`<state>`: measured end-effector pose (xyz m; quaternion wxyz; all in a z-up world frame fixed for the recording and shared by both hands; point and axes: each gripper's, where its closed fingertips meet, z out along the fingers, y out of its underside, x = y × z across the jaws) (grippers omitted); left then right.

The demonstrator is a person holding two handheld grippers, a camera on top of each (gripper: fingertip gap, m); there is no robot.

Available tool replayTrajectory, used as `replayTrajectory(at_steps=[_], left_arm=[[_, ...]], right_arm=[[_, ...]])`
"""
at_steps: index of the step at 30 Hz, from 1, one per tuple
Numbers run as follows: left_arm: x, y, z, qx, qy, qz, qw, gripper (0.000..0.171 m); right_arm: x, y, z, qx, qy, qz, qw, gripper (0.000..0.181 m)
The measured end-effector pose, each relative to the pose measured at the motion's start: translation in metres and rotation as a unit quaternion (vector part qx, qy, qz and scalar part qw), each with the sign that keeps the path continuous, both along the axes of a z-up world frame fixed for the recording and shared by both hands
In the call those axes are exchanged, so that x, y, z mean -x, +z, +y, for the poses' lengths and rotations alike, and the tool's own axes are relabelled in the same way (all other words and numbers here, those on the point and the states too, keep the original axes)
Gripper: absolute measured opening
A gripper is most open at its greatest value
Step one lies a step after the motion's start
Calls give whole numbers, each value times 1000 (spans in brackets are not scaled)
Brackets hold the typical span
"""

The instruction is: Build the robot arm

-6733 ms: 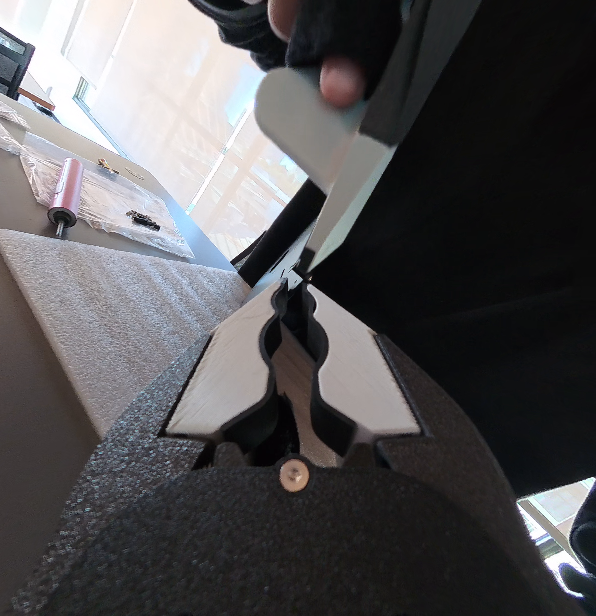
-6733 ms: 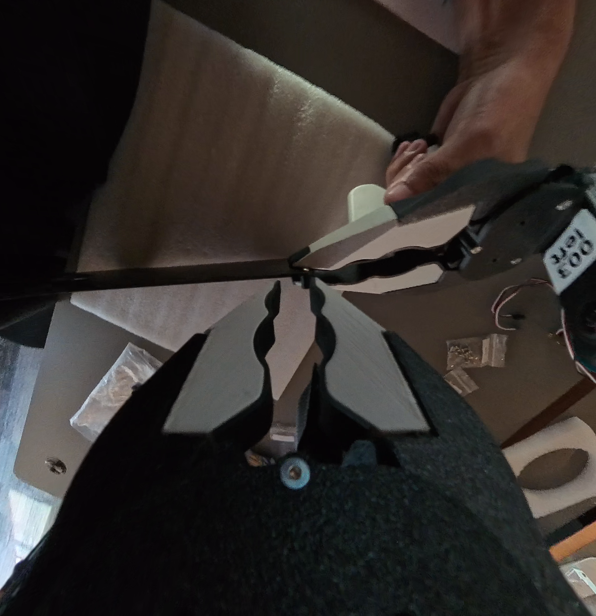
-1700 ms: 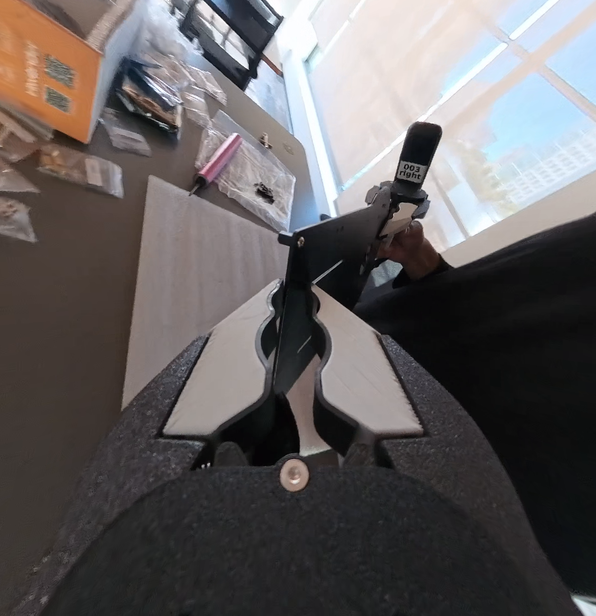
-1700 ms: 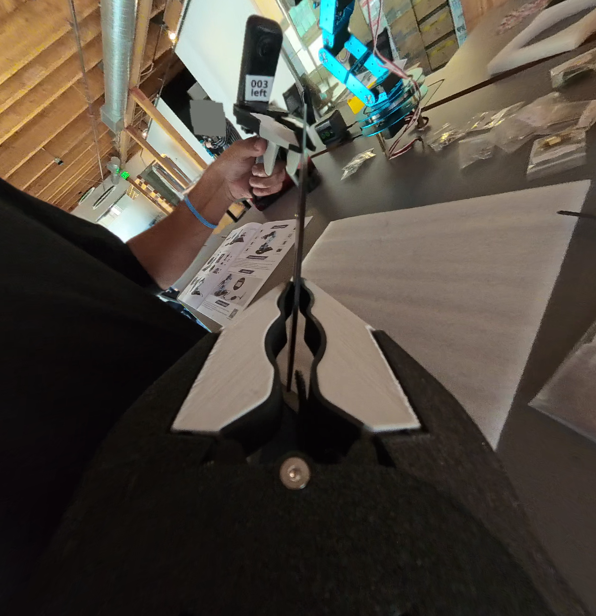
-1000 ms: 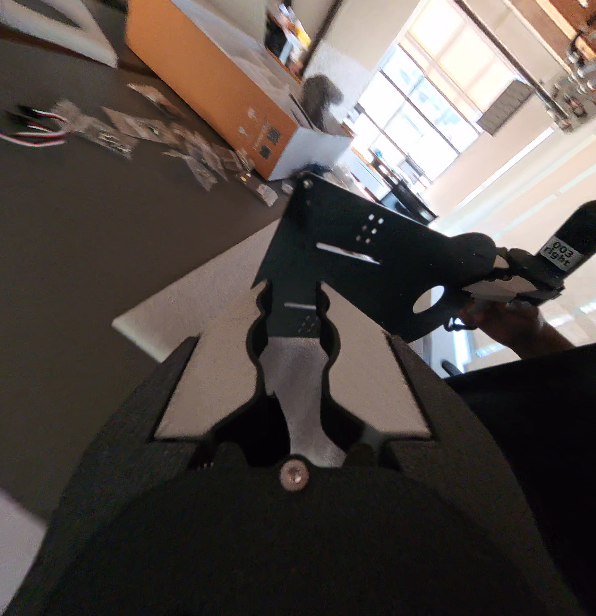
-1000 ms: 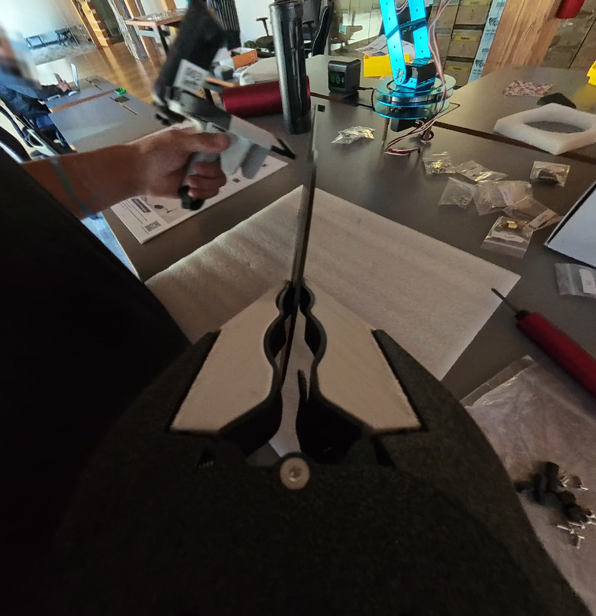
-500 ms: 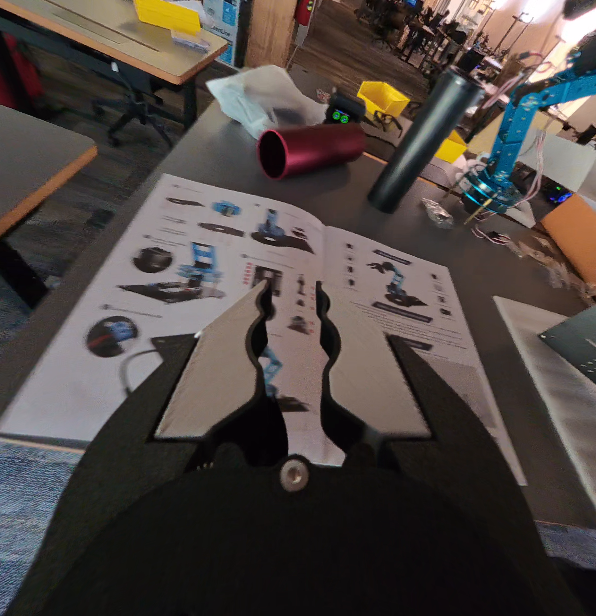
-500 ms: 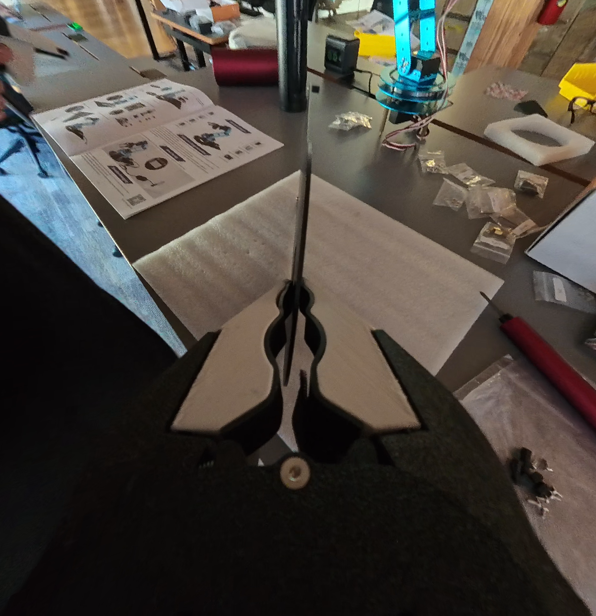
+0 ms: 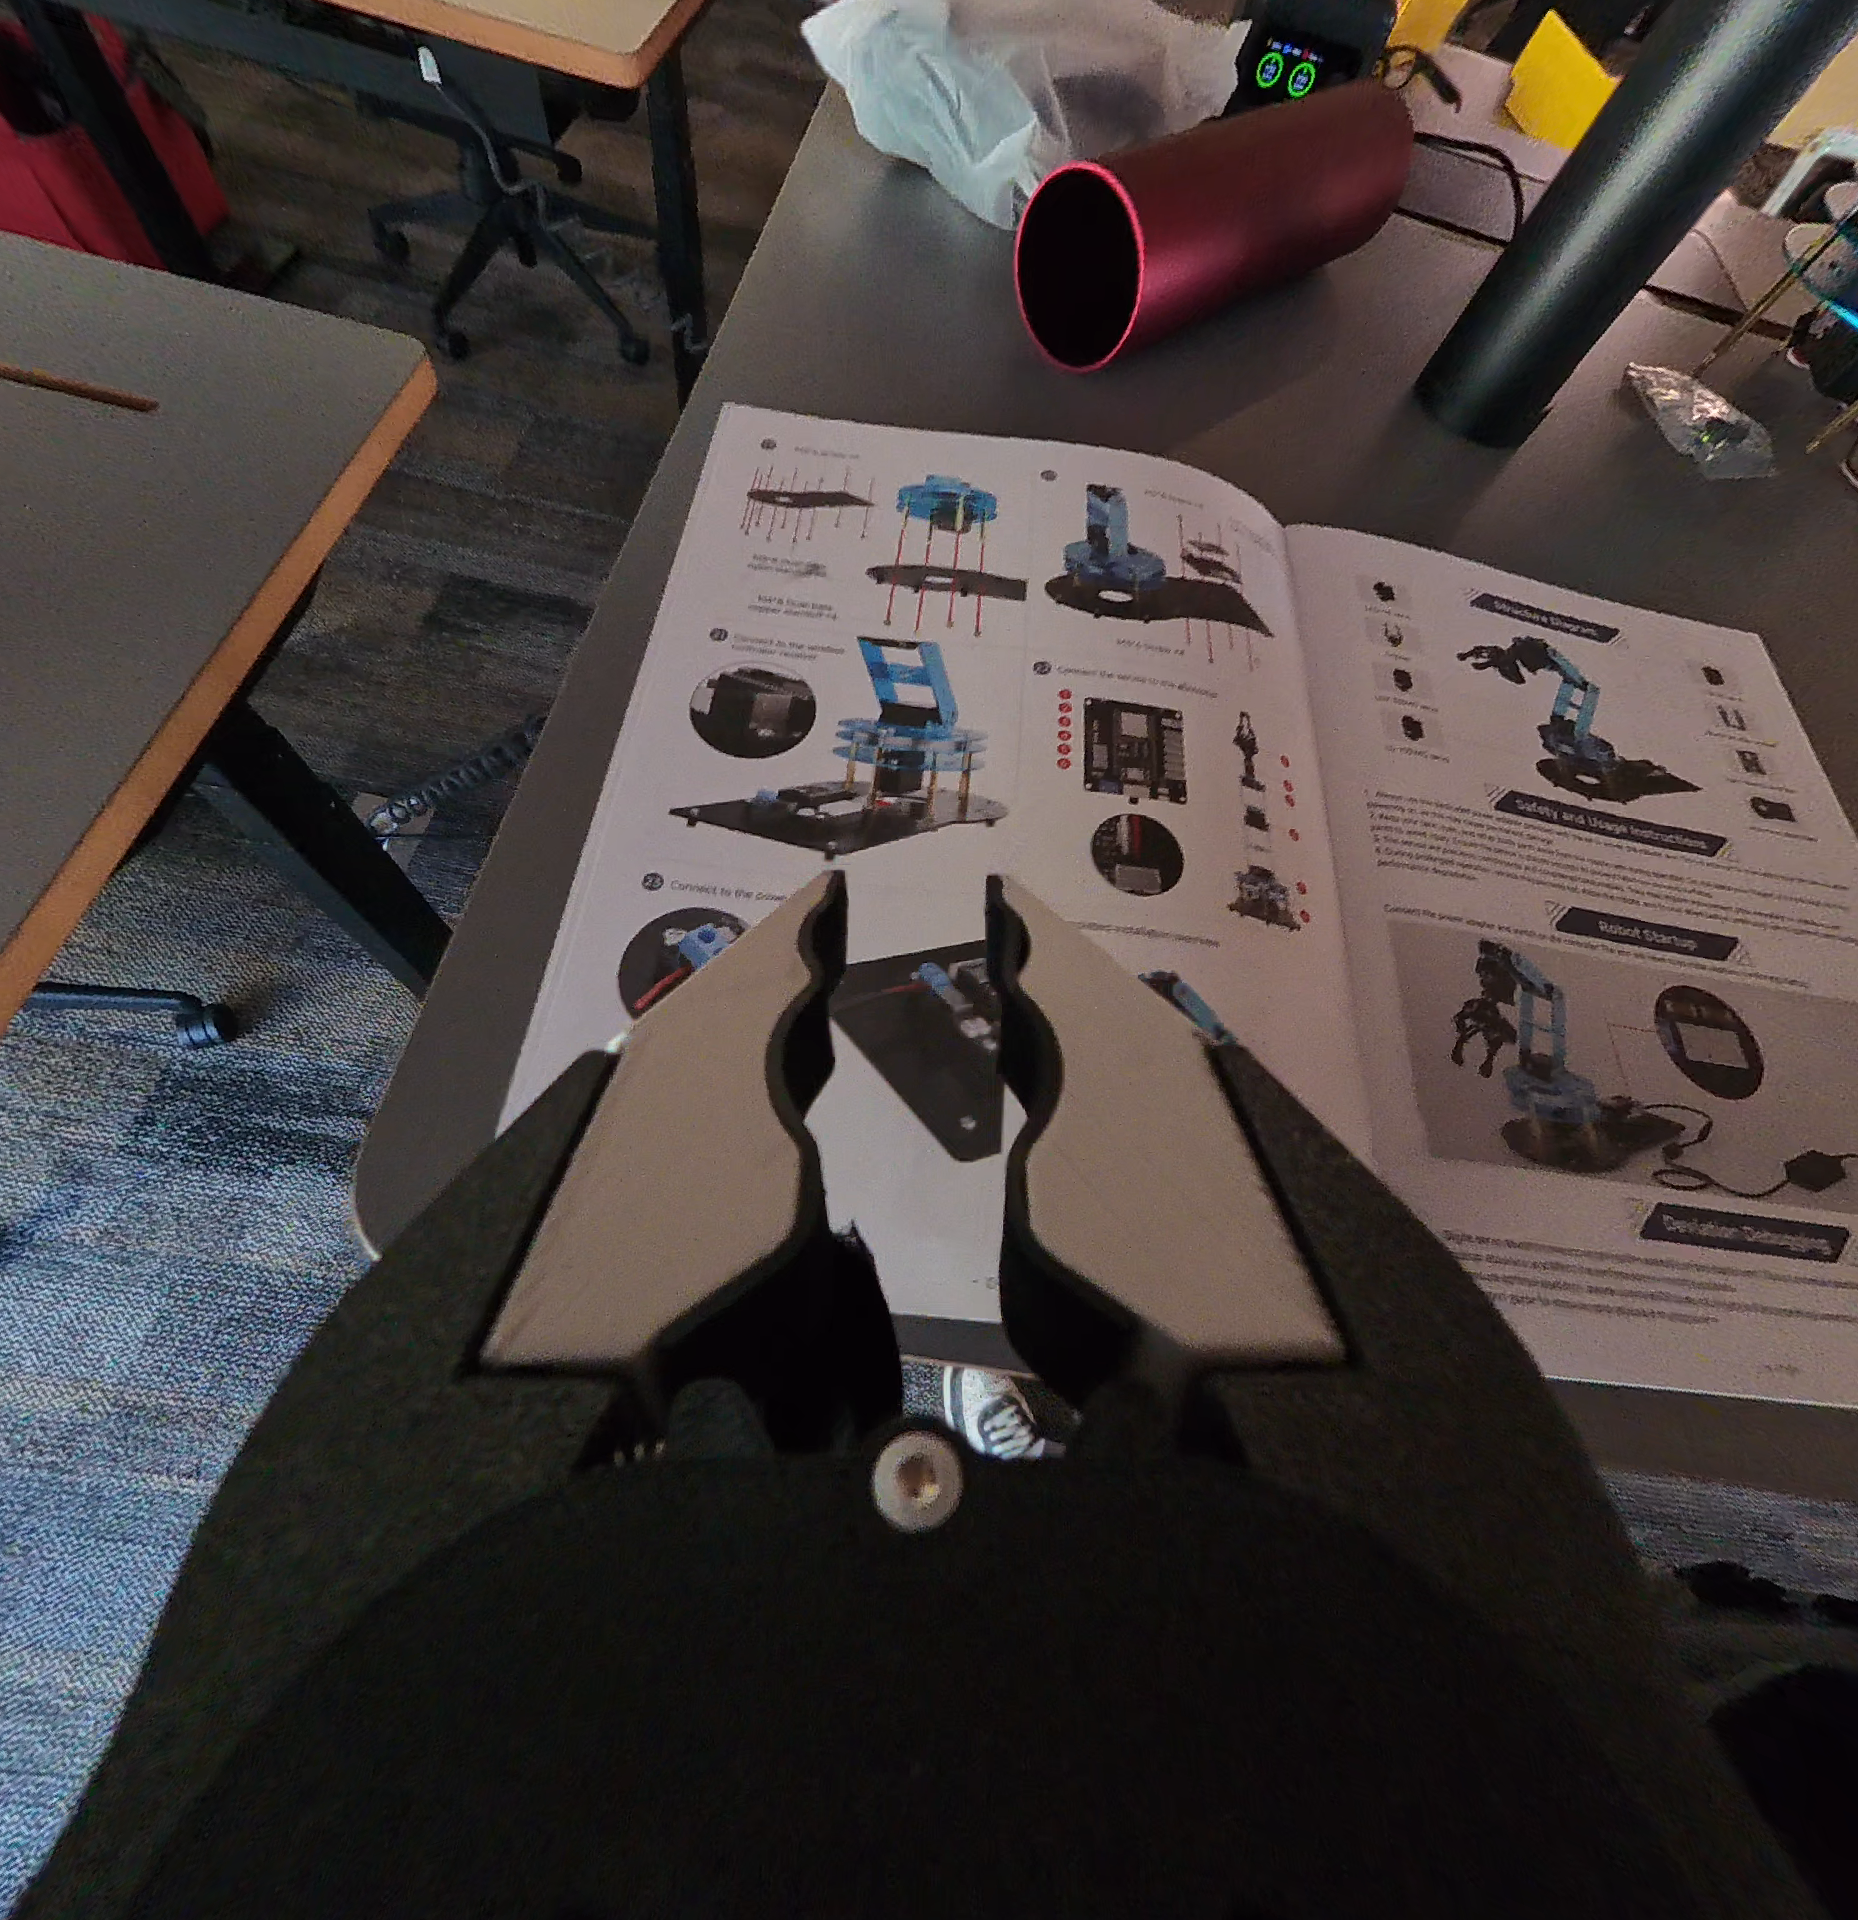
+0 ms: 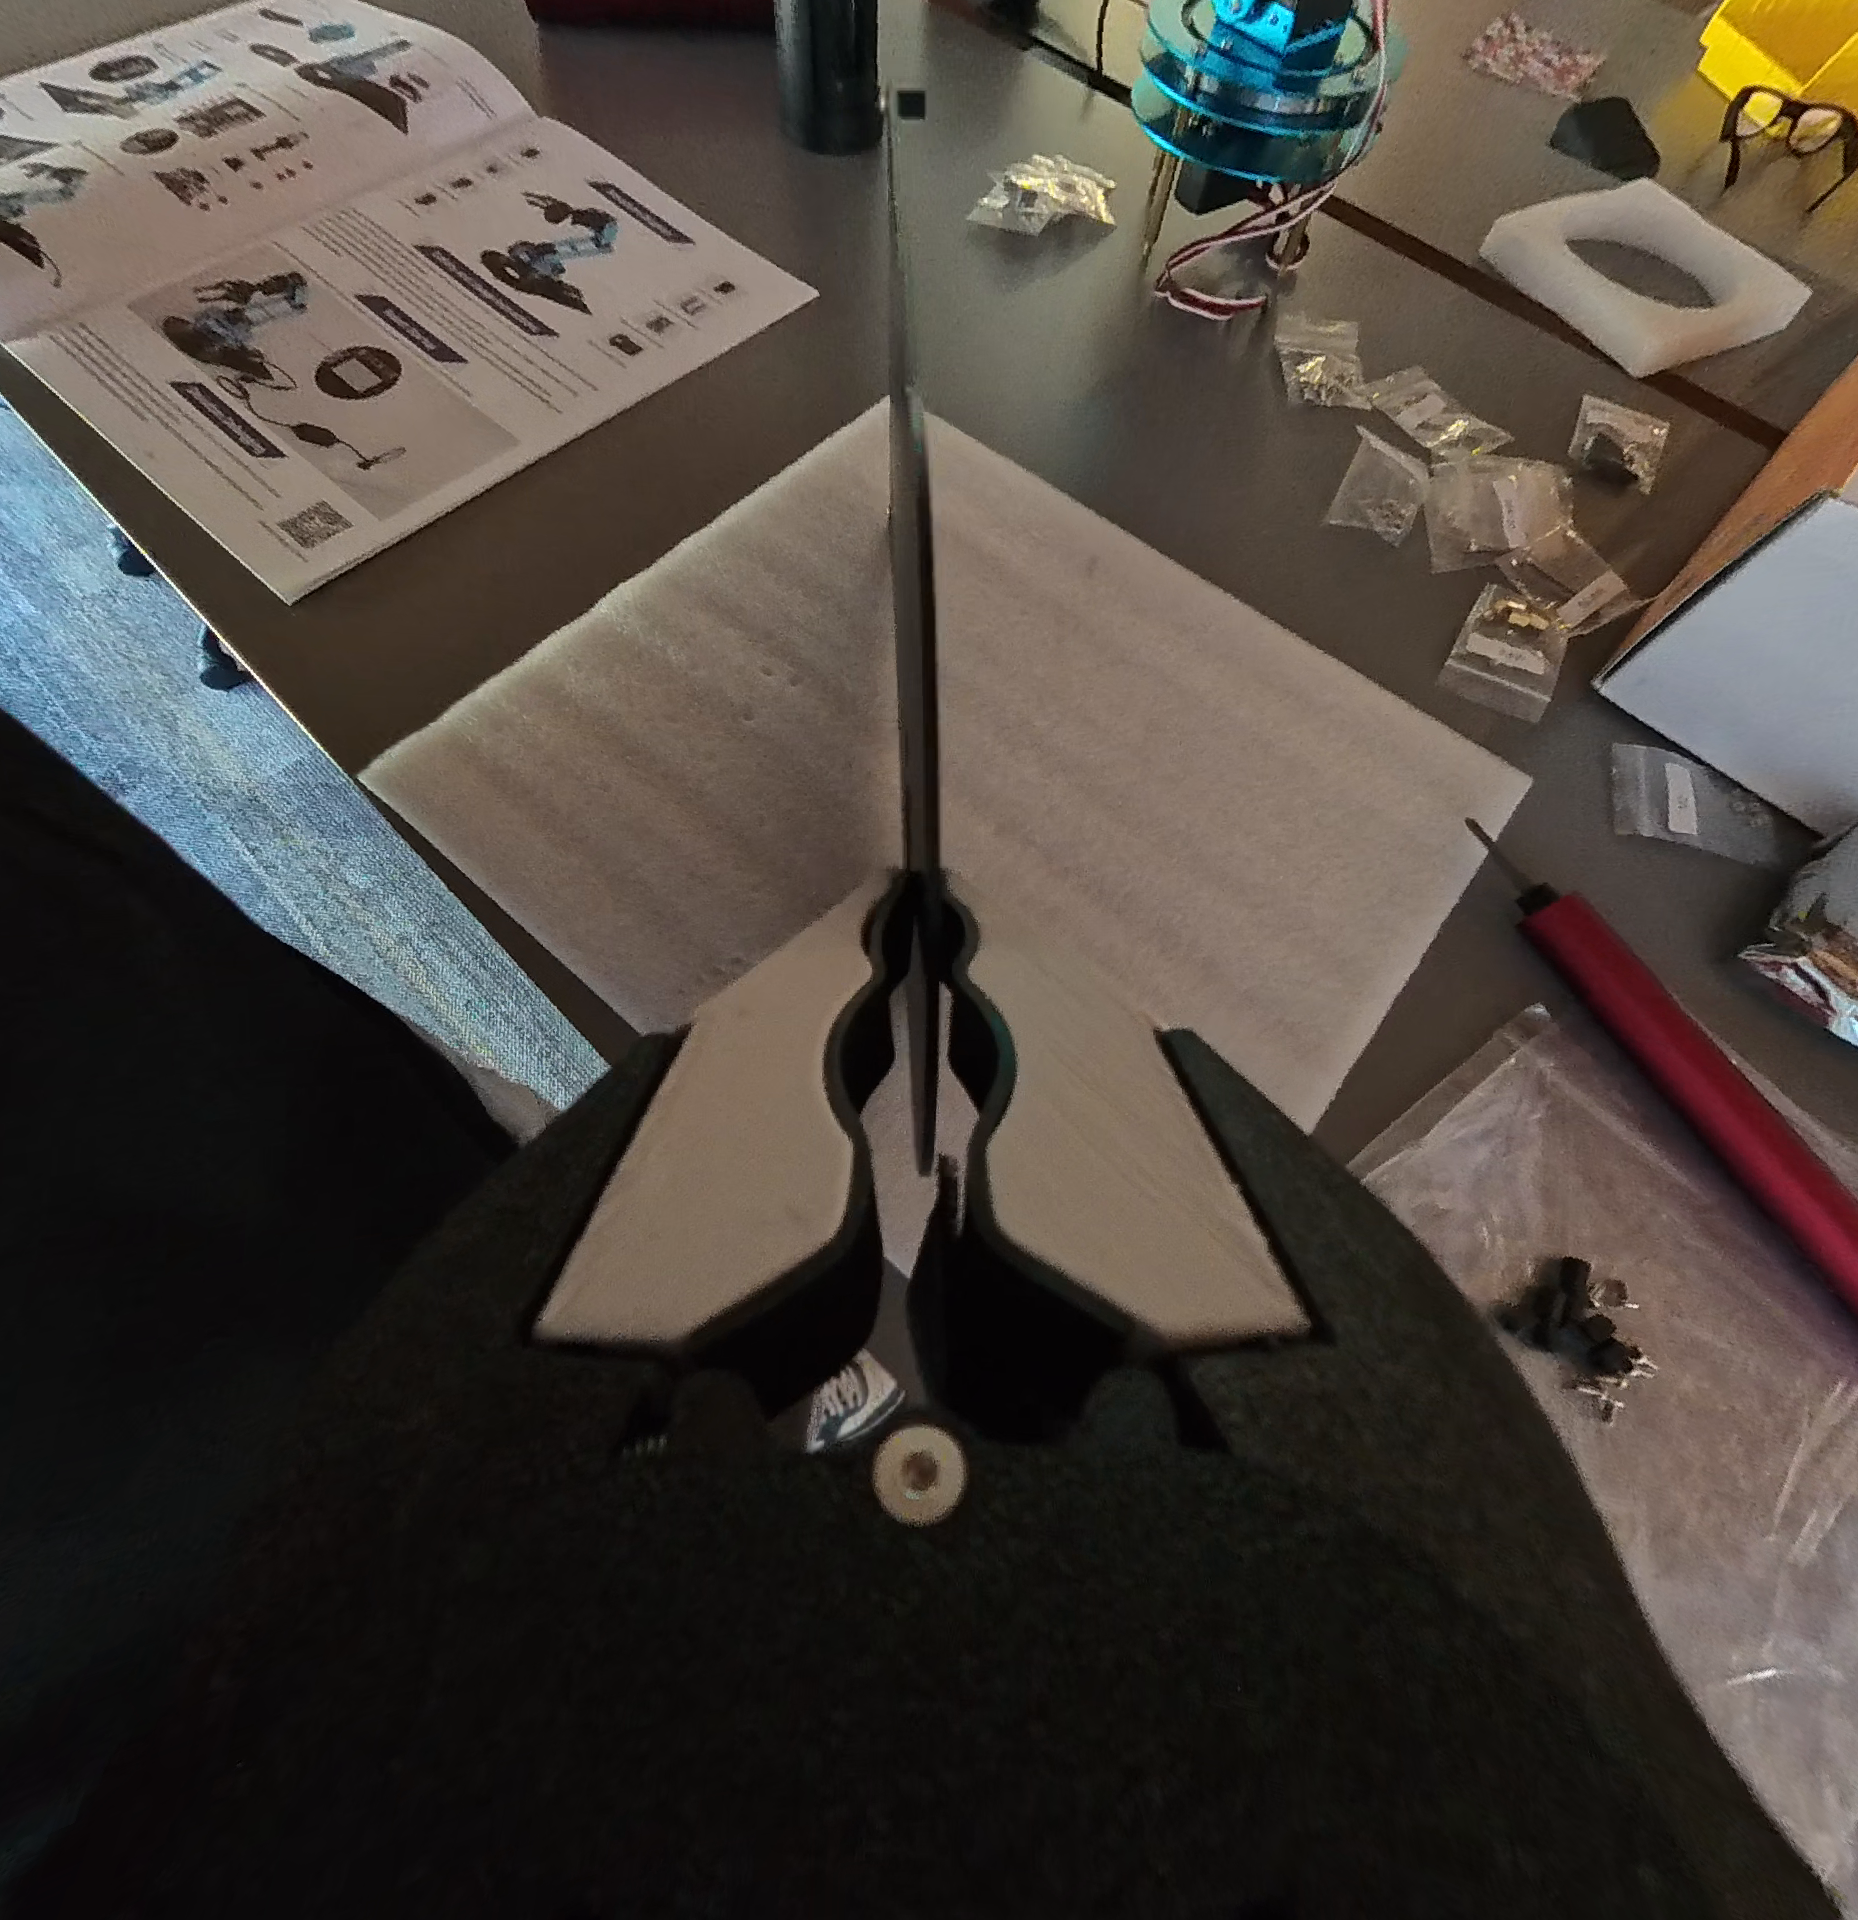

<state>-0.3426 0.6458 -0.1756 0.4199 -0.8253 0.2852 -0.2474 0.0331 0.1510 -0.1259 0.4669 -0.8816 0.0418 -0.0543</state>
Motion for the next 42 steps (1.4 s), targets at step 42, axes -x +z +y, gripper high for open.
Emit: replayTrajectory(at_steps=[42], left_arm=[[-400,63,-406,-178,-839,155,491,13]], right_arm=[[-11,4,1,-130,21,43,990,1]])
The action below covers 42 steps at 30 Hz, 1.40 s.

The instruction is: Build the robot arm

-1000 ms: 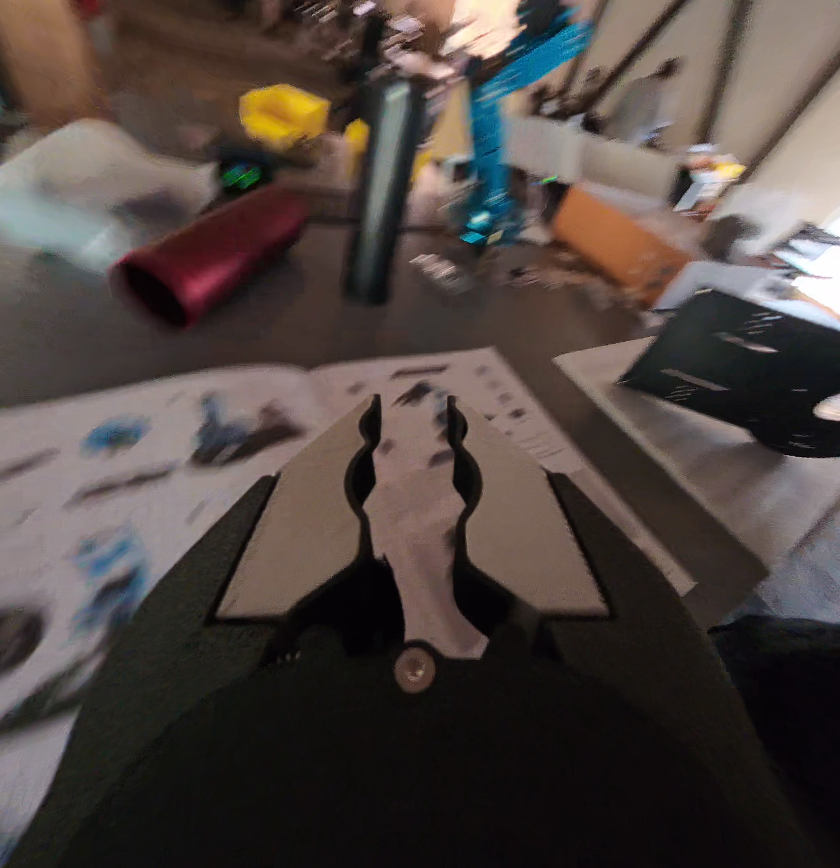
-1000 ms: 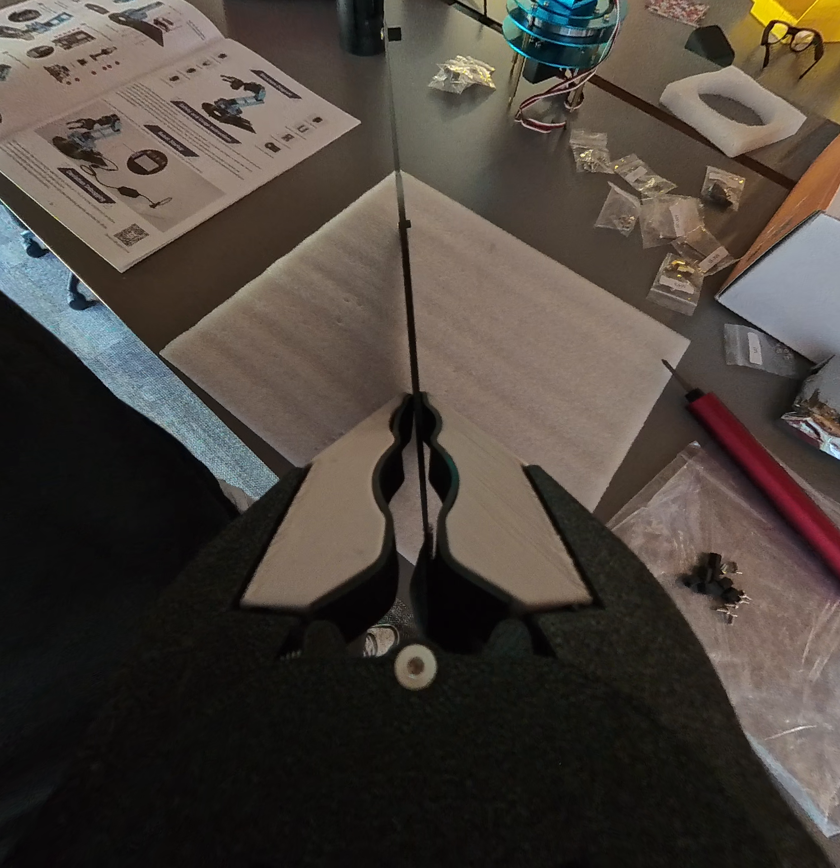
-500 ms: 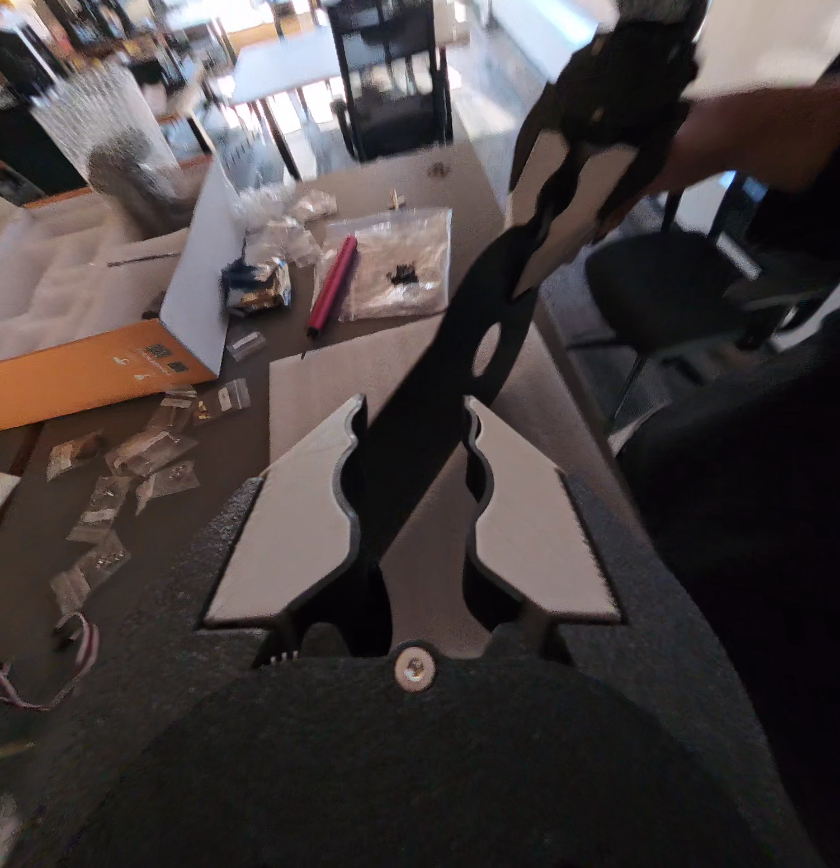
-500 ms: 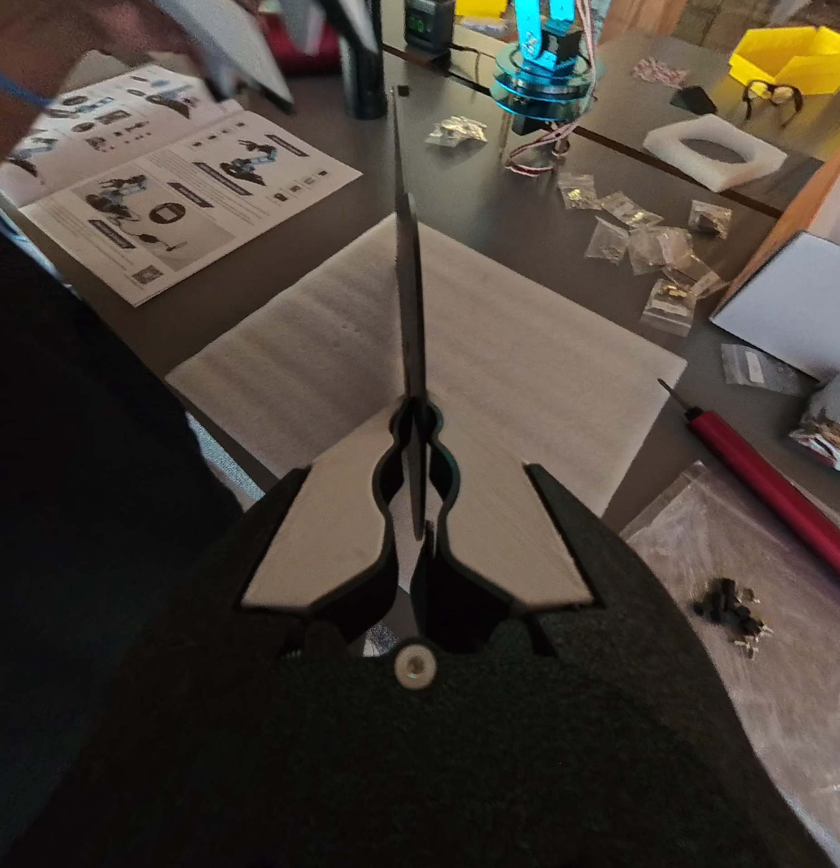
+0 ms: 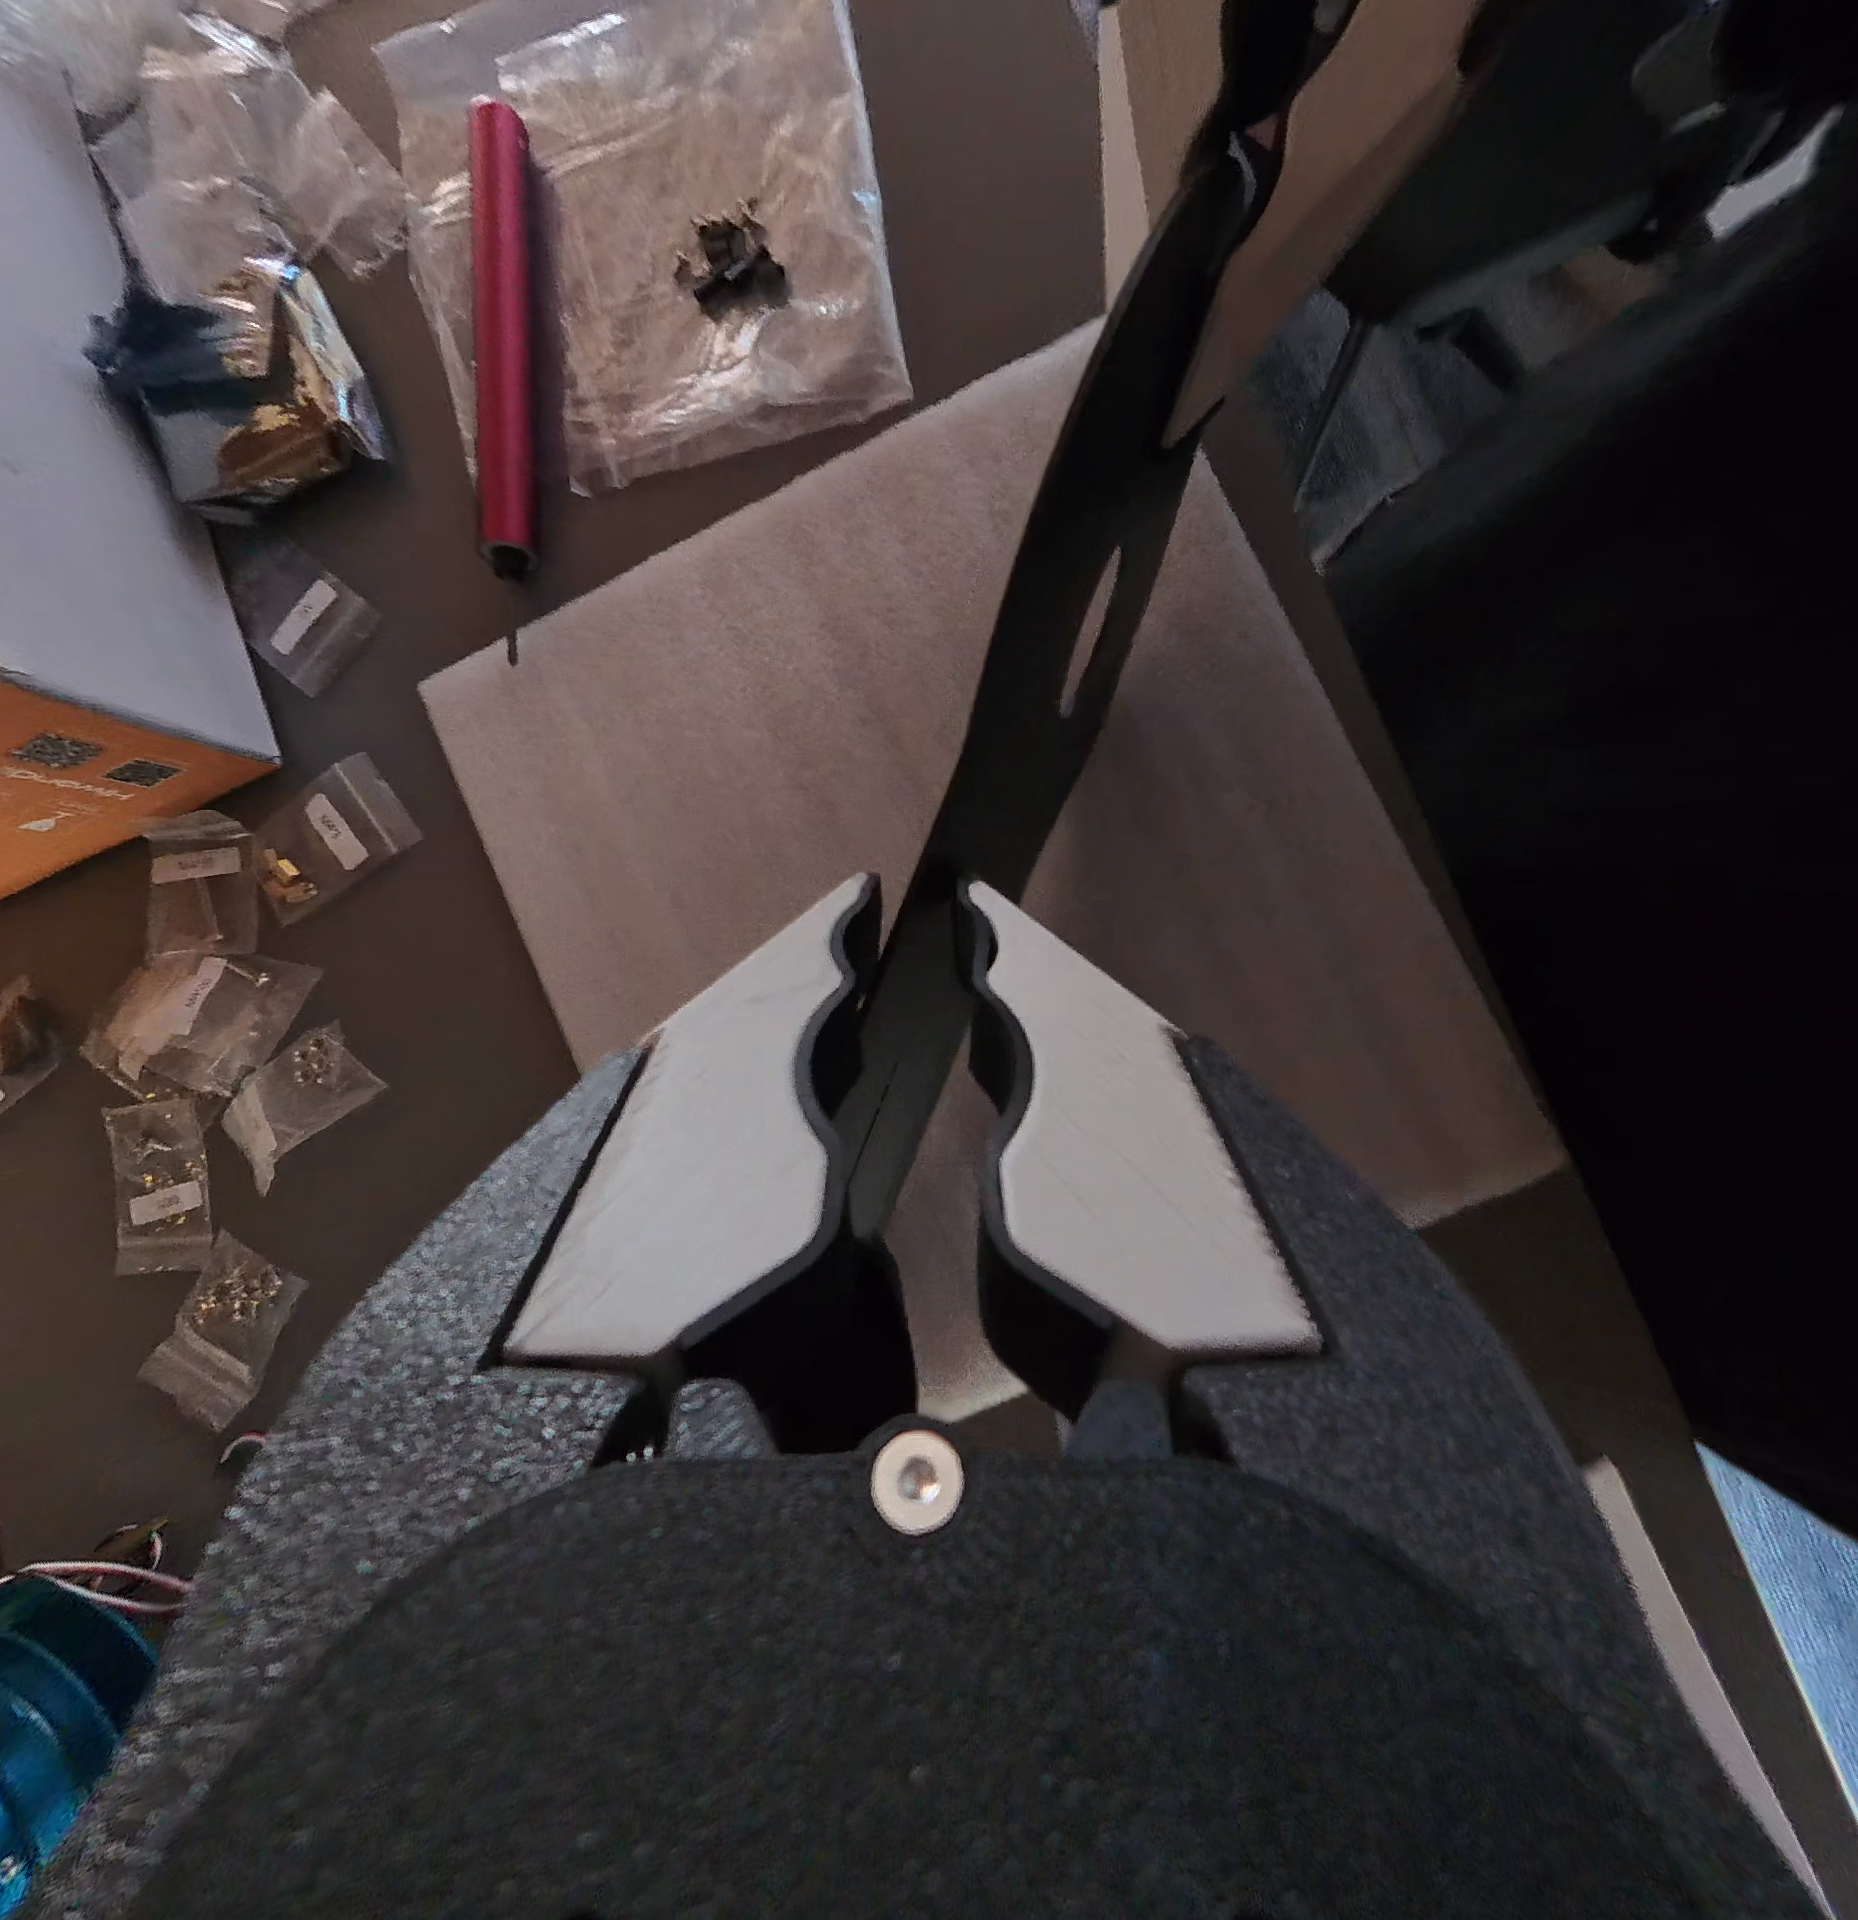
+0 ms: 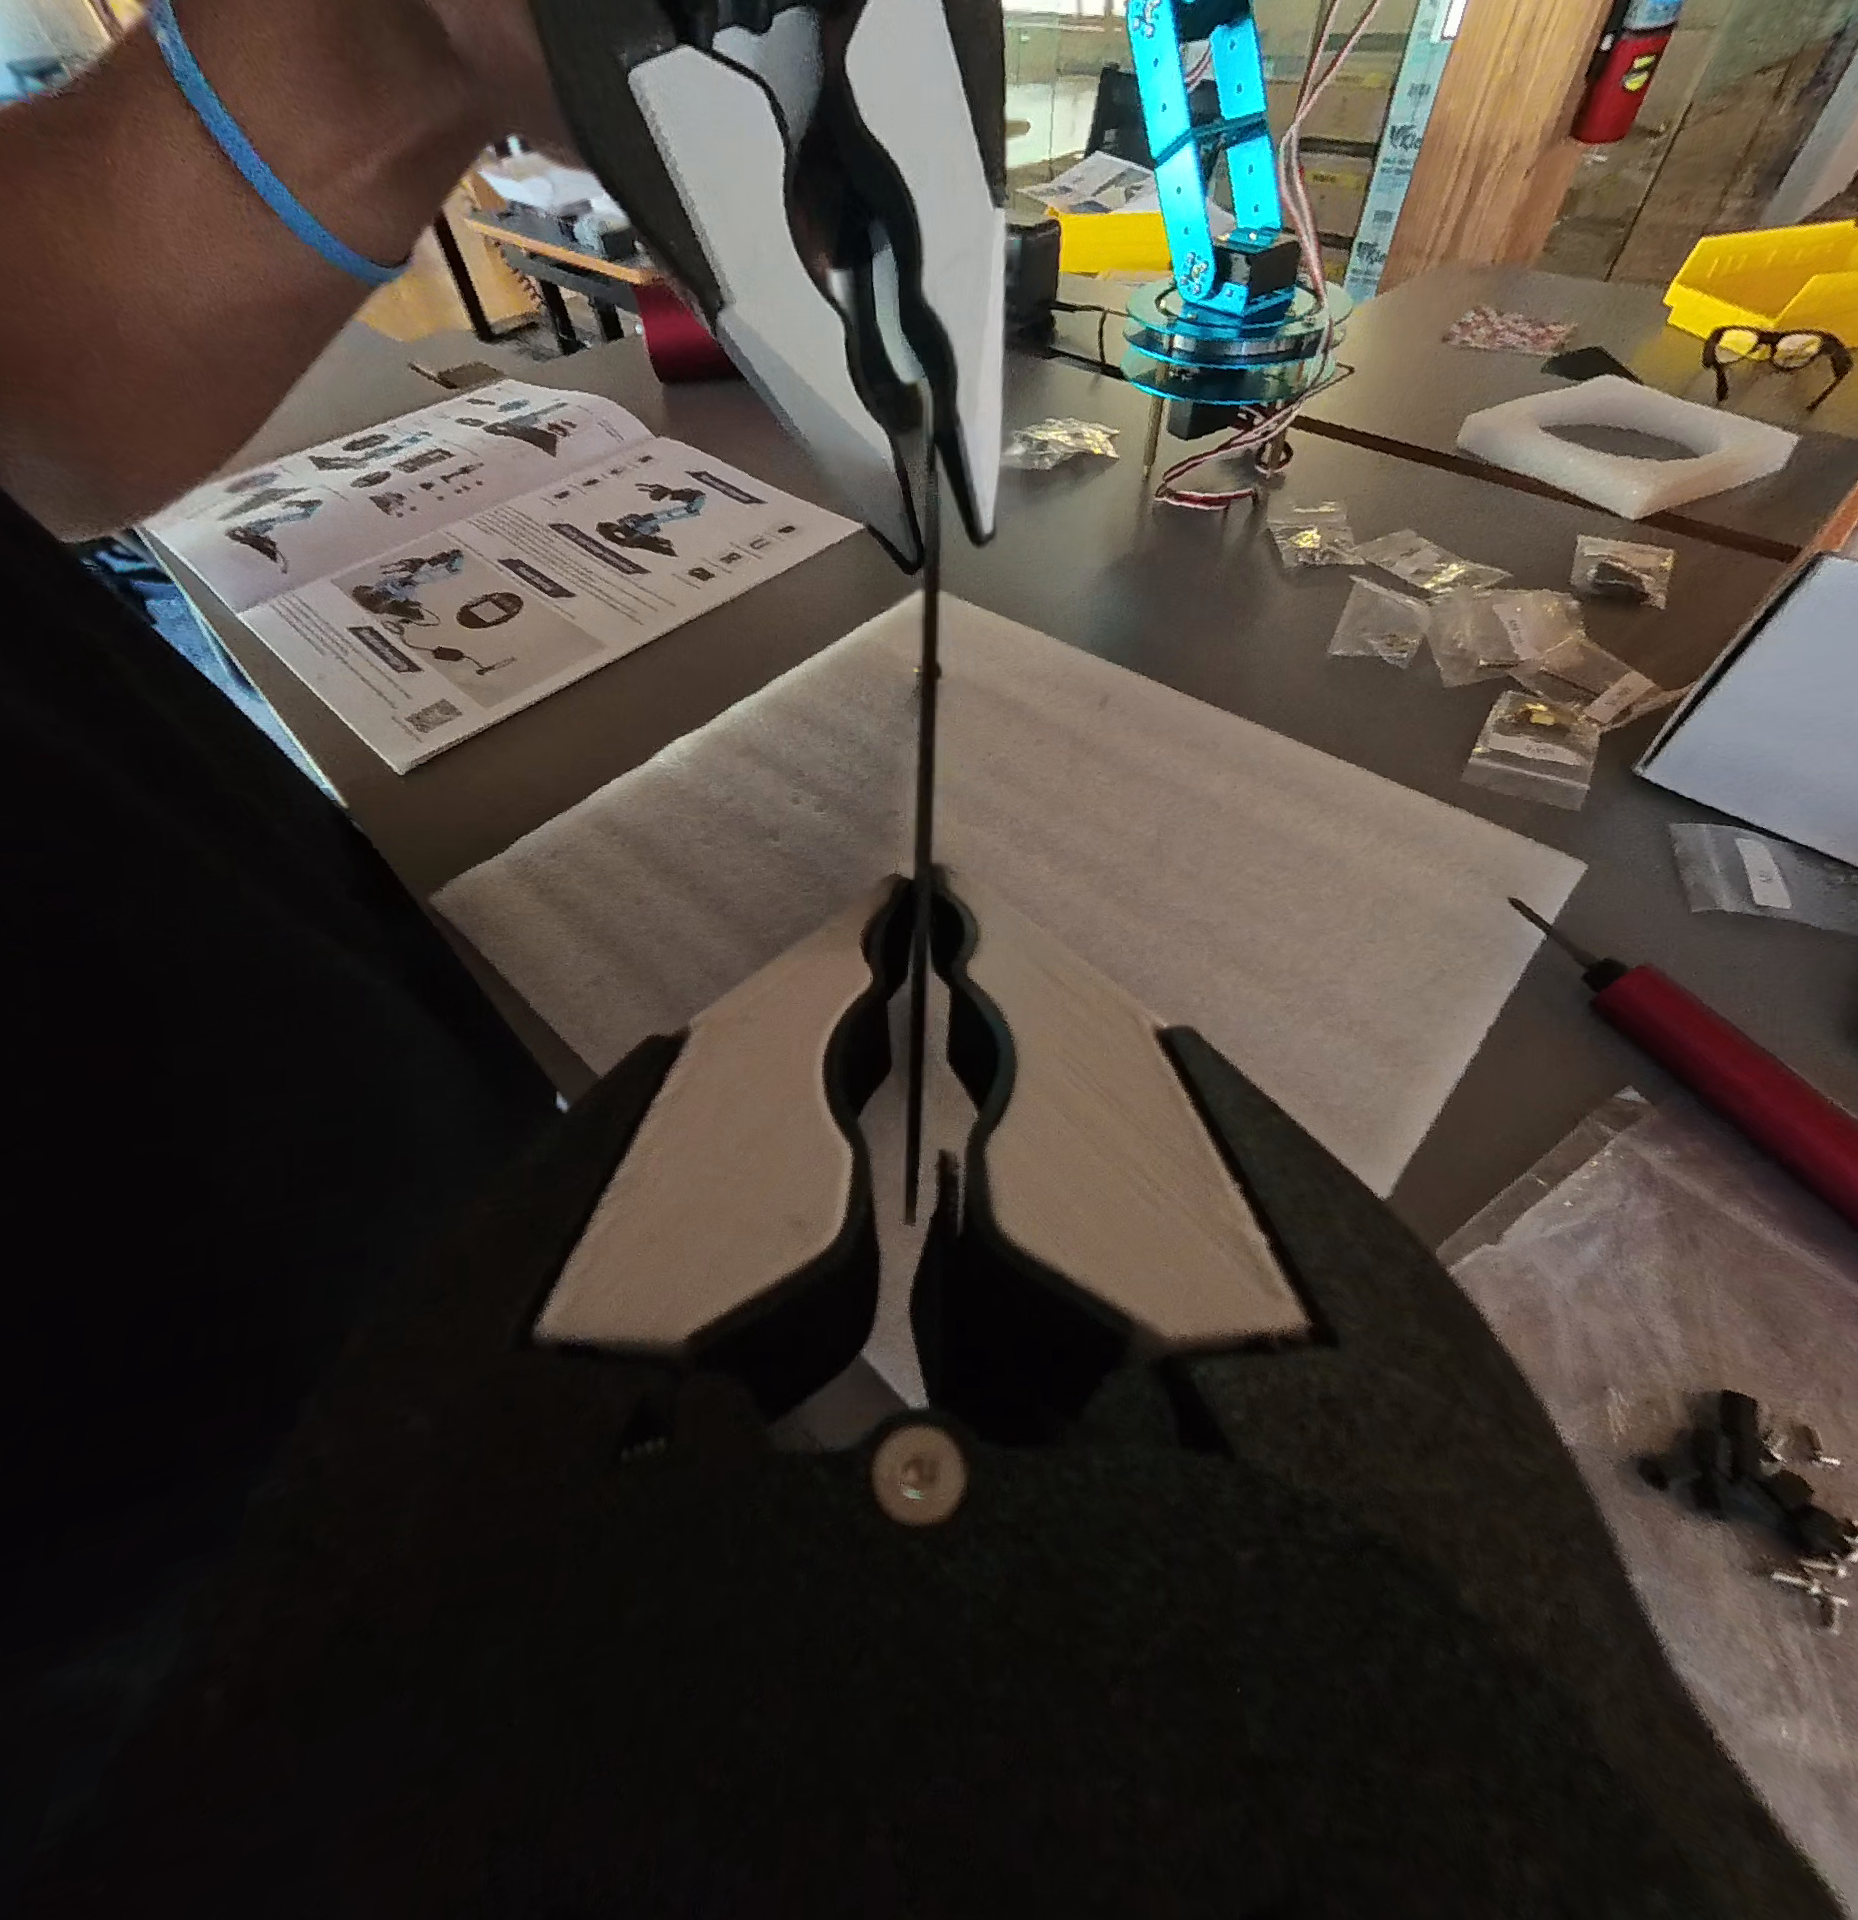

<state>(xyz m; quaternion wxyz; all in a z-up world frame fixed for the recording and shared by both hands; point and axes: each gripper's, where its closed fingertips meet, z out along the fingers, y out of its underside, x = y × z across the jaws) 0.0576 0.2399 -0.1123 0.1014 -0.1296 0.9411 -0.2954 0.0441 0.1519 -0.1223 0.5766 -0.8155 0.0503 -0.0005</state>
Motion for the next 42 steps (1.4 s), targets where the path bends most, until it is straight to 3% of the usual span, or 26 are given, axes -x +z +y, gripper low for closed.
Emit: replayTrajectory(at_steps=[3,8,10,11,13,14,16,18,22,42], left_arm=[[12,0,1,-14,-14,16,1000,10],[15,-1,1,-15,-8,33,999,9],[15,-1,1,-16,-1,36,999,9],[16,-1,2,-15,0,41,999,9],[16,-2,2,-14,6,44,999,9],[16,-2,2,-14,11,45,999,9],[16,-2,2,-15,18,50,998,9],[13,-2,2,-17,28,52,998,10],[8,-2,2,-22,44,55,997,11],[11,-2,2,-8,57,53,997,12]], right_arm=[[10,2,1,-22,22,25,999,3],[-6,18,-33,-92,20,83,992,42],[-45,15,-64,-92,-41,87,991,32],[-58,20,-79,-117,-47,92,988,35],[-88,27,-106,-153,-73,109,980,24],[-114,11,-117,-108,-129,92,981,27],[-150,-38,-134,45,-198,43,978,16],[-157,-70,-131,130,-188,53,972,17],[-163,-102,-123,195,-178,67,962,11],[-166,-99,-127,201,-205,45,957,1]])
